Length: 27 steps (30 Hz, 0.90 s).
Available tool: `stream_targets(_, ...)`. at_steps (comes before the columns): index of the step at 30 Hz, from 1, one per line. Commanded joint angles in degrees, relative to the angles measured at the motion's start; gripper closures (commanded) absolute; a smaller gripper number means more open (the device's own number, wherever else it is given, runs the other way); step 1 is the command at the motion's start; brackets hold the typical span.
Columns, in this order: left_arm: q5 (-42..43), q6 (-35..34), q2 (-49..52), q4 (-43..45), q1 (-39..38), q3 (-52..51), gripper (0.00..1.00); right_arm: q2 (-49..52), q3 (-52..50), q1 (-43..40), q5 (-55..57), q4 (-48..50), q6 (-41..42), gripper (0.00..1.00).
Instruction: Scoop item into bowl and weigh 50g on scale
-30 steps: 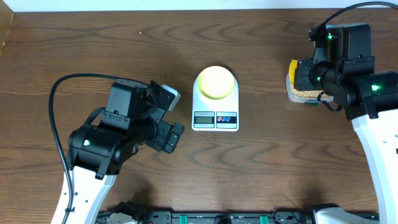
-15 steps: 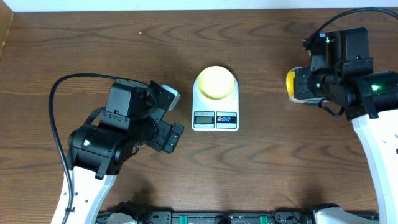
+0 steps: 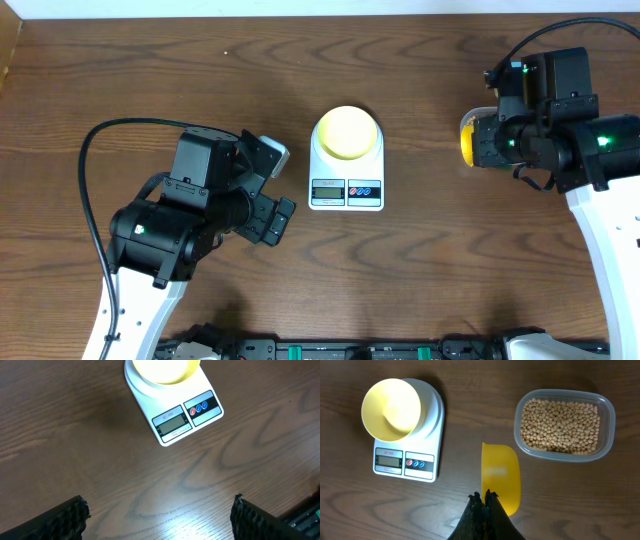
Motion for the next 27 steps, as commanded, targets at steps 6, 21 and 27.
stream_targets(6, -0.59, 0.50, 0.07, 0.00, 0.26, -0.24, 0.07, -0.28, 0.46, 0.00, -0.52, -0.22, -0.79, 0.99)
stream_targets(21, -0.59, 0.50, 0.07, 0.00, 0.26, -0.24, 0.07, -0.28, 0.46, 0.22, -2.69, 6.16, -2.16, 0.99)
stream_targets(27, -0.59, 0.50, 0.07, 0.00, 0.26, -0.24, 0.07, -0.28, 0.46, 0.87, -6.58, 6.25, -1.16, 0.99)
